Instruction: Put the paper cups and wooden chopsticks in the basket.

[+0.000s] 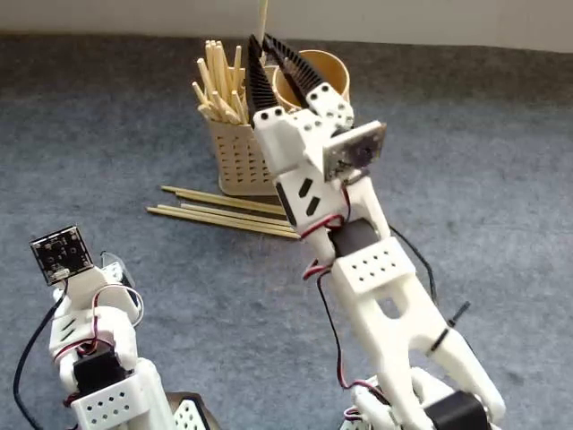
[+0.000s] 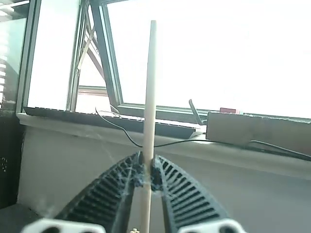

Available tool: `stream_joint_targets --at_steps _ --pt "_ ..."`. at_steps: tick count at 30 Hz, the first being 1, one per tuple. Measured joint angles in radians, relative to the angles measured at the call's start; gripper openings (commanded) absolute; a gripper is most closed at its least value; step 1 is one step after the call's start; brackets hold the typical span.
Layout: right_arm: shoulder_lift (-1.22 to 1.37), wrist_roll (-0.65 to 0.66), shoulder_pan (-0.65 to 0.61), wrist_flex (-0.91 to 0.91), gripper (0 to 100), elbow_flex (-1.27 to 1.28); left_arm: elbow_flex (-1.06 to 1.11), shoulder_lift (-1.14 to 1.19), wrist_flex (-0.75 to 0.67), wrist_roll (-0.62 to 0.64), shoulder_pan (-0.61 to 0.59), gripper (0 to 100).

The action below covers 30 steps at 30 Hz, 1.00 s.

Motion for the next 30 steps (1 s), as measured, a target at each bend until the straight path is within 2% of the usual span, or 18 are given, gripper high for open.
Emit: stream_joint_targets --at_steps 8,13,20,24,30 --pt "0.083 0.0 0.002 -0.003 1.0 -0.017 0.0 0.0 0.0 0.0 0.0 10" --pt "0.083 0.0 0.002 -0.003 9.1 -0.015 0.0 0.0 0.0 0.0 0.0 10" --pt "0.083 0.0 0.002 0.0 9.1 -0.003 0.0 0.0 0.0 0.0 0.0 10" --pt "0.057 0.0 0.002 0.133 9.1 -0.003 0.0 0.0 0.0 0.0 0.0 10" --pt "-0.115 0.0 -0.015 0.397 9.1 -0.003 0.0 0.0 0.0 0.0 0.0 10"
